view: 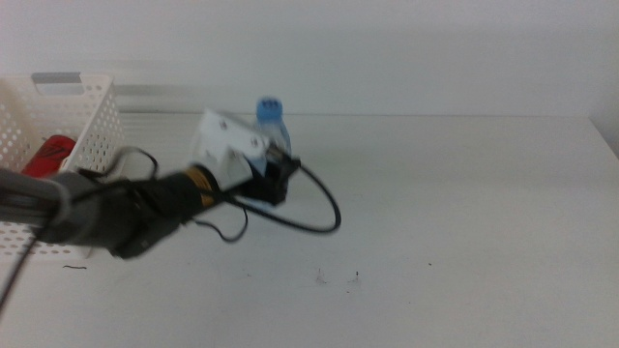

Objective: Use arms to grab the bottles and put them into the dustbin to the left of the table.

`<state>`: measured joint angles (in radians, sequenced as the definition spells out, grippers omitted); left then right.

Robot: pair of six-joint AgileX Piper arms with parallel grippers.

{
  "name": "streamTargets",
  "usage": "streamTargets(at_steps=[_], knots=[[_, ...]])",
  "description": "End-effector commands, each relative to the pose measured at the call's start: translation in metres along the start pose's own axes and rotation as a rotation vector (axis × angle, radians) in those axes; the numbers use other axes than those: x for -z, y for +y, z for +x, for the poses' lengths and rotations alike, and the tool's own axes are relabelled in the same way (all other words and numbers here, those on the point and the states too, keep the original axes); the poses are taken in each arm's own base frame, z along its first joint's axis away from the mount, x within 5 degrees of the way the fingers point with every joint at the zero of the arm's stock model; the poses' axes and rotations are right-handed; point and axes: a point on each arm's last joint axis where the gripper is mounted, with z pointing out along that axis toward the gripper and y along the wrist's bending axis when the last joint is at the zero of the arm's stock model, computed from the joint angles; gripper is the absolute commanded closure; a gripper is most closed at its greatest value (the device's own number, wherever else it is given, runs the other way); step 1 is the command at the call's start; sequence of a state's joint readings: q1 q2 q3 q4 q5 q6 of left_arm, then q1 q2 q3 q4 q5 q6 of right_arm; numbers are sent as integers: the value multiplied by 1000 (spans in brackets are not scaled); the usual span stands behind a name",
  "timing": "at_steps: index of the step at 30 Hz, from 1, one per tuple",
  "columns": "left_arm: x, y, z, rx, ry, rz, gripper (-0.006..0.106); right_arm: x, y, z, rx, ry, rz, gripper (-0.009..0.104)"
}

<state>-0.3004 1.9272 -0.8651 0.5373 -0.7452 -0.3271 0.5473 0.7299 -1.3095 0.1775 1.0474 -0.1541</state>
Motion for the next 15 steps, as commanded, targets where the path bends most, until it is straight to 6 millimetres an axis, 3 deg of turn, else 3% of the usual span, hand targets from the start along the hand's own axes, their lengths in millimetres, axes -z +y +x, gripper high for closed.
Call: streamTargets(at_steps=[1,15], knots=[[16,-1,-38,32,-97,-26,63,0,0,-2,5,-10,0,3],[77,26,-161,83,116,-420,63,0,0,-2,5,-10,0,3]])
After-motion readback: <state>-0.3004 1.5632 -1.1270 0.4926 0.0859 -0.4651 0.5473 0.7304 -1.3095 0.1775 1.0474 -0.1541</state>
